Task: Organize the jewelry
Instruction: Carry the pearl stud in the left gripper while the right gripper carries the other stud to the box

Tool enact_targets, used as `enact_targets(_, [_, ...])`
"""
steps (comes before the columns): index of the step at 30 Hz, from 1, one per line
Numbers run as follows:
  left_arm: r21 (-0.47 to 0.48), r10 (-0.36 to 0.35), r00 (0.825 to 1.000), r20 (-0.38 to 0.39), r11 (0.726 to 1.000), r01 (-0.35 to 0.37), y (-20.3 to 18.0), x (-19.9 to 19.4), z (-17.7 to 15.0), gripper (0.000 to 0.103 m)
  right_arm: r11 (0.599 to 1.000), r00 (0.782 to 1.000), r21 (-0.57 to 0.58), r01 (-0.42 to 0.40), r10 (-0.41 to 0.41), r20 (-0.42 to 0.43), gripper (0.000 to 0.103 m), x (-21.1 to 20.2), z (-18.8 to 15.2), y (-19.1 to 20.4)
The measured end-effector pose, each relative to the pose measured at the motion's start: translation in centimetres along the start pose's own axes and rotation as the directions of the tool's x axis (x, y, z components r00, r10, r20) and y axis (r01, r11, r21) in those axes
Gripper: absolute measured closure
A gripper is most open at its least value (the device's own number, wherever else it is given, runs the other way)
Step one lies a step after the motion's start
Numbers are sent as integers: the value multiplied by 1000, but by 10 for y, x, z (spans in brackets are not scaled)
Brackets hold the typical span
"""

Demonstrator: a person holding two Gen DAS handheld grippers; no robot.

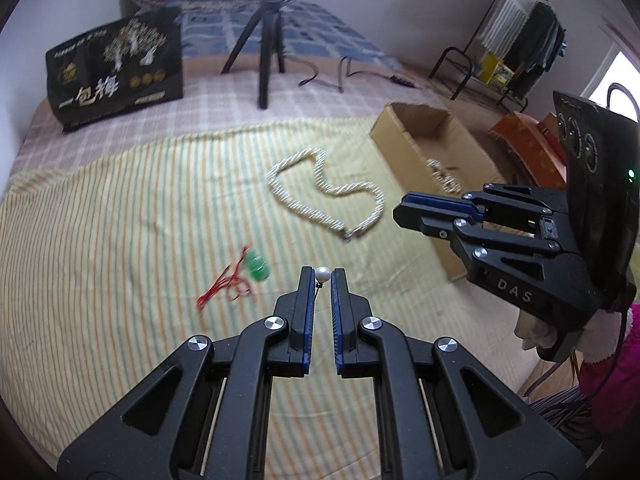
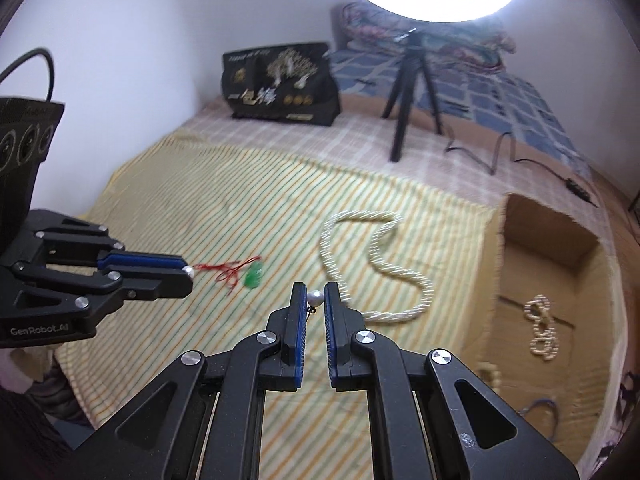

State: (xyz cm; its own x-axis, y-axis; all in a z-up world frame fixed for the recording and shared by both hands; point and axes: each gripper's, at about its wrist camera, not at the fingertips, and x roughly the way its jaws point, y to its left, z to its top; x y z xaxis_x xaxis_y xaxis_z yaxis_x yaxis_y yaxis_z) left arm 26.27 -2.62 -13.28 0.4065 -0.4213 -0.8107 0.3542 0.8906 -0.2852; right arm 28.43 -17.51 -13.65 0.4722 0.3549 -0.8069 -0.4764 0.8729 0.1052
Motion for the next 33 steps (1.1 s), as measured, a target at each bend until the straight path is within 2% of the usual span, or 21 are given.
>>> enact_targets(11, [47, -71, 996, 55, 997, 68, -48, -3, 21, 97, 988, 991, 126, 88, -100, 92, 96, -50, 4, -63])
enact_targets(19, [97, -118, 991, 64, 989, 112, -90, 6, 31, 97, 965, 976, 219, 144, -175, 130, 96, -80, -2, -108])
enact_targets(33, [152, -164, 985, 53, 976, 154, -148, 38, 43, 97, 924, 960, 332, 188, -244, 135, 96, -91, -11, -167])
